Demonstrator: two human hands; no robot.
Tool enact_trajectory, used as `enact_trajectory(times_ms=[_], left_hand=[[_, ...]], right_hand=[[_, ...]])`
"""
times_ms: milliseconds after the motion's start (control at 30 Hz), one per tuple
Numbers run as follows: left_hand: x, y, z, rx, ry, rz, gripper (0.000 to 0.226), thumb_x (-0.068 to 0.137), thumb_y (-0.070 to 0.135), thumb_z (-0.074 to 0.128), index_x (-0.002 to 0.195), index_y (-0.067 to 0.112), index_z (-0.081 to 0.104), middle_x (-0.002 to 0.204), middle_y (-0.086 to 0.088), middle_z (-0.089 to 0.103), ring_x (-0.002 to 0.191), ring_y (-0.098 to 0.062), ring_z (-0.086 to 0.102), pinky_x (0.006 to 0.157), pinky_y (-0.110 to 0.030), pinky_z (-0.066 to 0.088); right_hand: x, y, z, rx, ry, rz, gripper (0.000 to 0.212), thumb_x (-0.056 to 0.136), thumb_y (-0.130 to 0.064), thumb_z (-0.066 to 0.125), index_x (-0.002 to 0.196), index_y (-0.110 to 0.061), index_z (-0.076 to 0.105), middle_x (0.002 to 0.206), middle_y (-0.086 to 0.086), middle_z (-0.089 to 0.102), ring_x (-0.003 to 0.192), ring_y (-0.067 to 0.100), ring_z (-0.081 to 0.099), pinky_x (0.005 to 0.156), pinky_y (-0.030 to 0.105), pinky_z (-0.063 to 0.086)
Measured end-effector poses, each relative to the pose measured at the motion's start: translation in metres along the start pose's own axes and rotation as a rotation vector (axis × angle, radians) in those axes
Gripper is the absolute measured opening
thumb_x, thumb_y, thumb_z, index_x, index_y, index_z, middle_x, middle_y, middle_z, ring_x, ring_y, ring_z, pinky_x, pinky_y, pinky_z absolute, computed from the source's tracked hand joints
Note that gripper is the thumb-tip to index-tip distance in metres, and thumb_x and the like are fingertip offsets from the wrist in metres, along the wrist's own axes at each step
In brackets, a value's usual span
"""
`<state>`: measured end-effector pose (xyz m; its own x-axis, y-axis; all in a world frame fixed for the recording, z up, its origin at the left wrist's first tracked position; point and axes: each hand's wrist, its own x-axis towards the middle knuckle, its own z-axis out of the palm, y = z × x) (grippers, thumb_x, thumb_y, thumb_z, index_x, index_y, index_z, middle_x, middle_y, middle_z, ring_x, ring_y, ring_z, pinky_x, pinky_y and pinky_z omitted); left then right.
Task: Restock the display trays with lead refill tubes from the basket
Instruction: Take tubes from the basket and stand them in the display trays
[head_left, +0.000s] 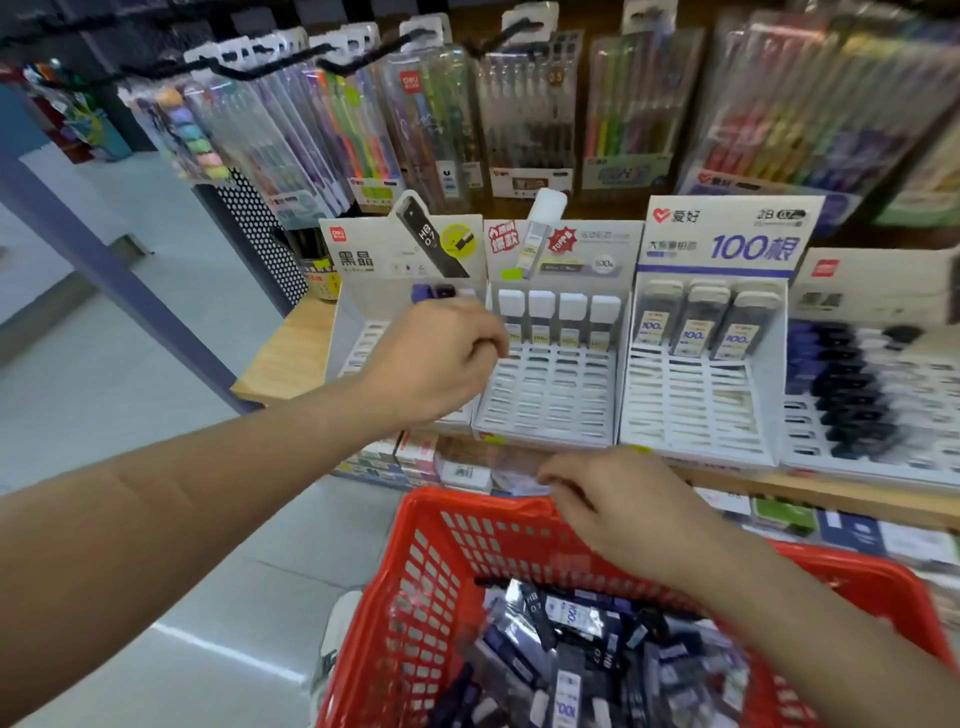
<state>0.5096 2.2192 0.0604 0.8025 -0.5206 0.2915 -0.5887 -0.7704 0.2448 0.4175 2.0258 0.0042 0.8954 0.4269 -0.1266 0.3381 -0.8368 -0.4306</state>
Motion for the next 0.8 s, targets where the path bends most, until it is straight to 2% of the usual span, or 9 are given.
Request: enact_trajectory(times_ms=[133, 233, 333, 400, 467, 567, 633, 700, 800], left_hand=[[-0.045, 0.052, 0.034, 0.054, -0.385, 0.081, 0.028, 0.082, 0.024, 0.041, 0.089, 0.024, 0.068, 0.090, 0.004, 0.068, 0.083, -0.020, 0.062, 0.074, -0.036, 0.051], [-0.091, 0.067, 0.090, 0.143, -0.717, 0.058, 0.023, 0.087, 0.023, 0.043, 0.094, 0.024, 0.065, 0.096, -0.001, 0.069, 0.089, -0.024, 0.063, 0.076, -0.037, 0.052], [-0.144, 0.069, 0.156, 0.147, -0.932, -0.064, 0.021, 0.086, 0.017, 0.044, 0.091, 0.019, 0.064, 0.097, -0.006, 0.069, 0.089, -0.024, 0.063, 0.075, -0.036, 0.053], [-0.174, 0.067, 0.190, 0.132, -0.980, -0.160, 0.026, 0.089, 0.015, 0.048, 0.109, 0.020, 0.063, 0.115, -0.006, 0.064, 0.101, -0.022, 0.060, 0.084, -0.037, 0.053], [-0.192, 0.065, 0.214, 0.118, -0.956, -0.247, 0.052, 0.089, 0.011, 0.053, 0.138, 0.022, 0.043, 0.146, -0.004, 0.039, 0.130, -0.026, 0.041, 0.100, -0.037, 0.046], [-0.196, 0.065, 0.233, 0.113, -0.882, -0.332, 0.087, 0.084, -0.003, 0.055, 0.152, 0.025, 0.008, 0.160, -0.001, -0.003, 0.146, -0.031, 0.009, 0.108, -0.038, 0.039], [-0.195, 0.061, 0.244, 0.102, -0.870, -0.402, 0.099, 0.082, -0.004, 0.058, 0.151, 0.028, -0.005, 0.158, -0.002, -0.016, 0.147, -0.033, 0.000, 0.109, -0.040, 0.038], [-0.197, 0.054, 0.254, 0.075, -0.874, -0.467, 0.106, 0.082, 0.000, 0.060, 0.148, 0.035, -0.015, 0.158, -0.007, -0.016, 0.146, -0.036, 0.000, 0.107, -0.042, 0.040], [-0.206, 0.046, 0.262, 0.158, -0.891, -0.461, 0.105, 0.086, 0.016, 0.064, 0.145, 0.040, -0.019, 0.156, -0.013, 0.010, 0.141, -0.041, 0.017, 0.099, -0.046, 0.043]], right_hand=[[-0.044, 0.030, 0.028, -0.055, -0.270, 0.093, 0.022, 0.095, -0.025, 0.047, 0.099, -0.019, 0.067, 0.097, 0.003, 0.070, 0.091, 0.025, 0.062, 0.078, 0.036, 0.052], [-0.077, 0.057, 0.073, -0.083, -0.497, 0.247, 0.017, 0.093, -0.022, 0.048, 0.081, -0.014, 0.057, 0.087, 0.009, 0.063, 0.085, 0.031, 0.060, 0.074, 0.038, 0.053], [-0.108, 0.082, 0.118, -0.041, -0.591, 0.361, 0.018, 0.095, -0.020, 0.049, 0.101, -0.008, 0.060, 0.101, 0.011, 0.063, 0.099, 0.032, 0.062, 0.082, 0.037, 0.052], [-0.124, 0.095, 0.139, 0.014, -0.572, 0.431, 0.034, 0.098, -0.022, 0.050, 0.128, -0.009, 0.051, 0.126, 0.012, 0.053, 0.117, 0.031, 0.053, 0.090, 0.035, 0.046], [-0.136, 0.106, 0.153, 0.026, -0.513, 0.494, 0.063, 0.096, -0.019, 0.055, 0.151, -0.015, 0.025, 0.154, 0.011, 0.027, 0.137, 0.033, 0.035, 0.101, 0.038, 0.042], [-0.142, 0.115, 0.164, -0.051, -0.513, 0.520, 0.095, 0.088, 0.001, 0.056, 0.156, -0.029, -0.004, 0.163, 0.004, -0.014, 0.151, 0.032, -0.003, 0.110, 0.045, 0.037], [-0.139, 0.122, 0.169, -0.110, -0.523, 0.516, 0.106, 0.084, 0.008, 0.054, 0.154, -0.033, -0.014, 0.160, 0.001, -0.028, 0.150, 0.027, -0.016, 0.118, 0.051, 0.022], [-0.133, 0.127, 0.175, -0.150, -0.530, 0.508, 0.108, 0.086, 0.006, 0.055, 0.153, -0.032, -0.020, 0.158, 0.003, -0.033, 0.149, 0.026, -0.020, 0.120, 0.053, 0.008], [-0.123, 0.129, 0.189, -0.196, -0.576, 0.516, 0.108, 0.091, -0.017, 0.065, 0.152, -0.025, -0.024, 0.162, 0.008, -0.020, 0.151, 0.030, -0.010, 0.120, 0.055, 0.005]])
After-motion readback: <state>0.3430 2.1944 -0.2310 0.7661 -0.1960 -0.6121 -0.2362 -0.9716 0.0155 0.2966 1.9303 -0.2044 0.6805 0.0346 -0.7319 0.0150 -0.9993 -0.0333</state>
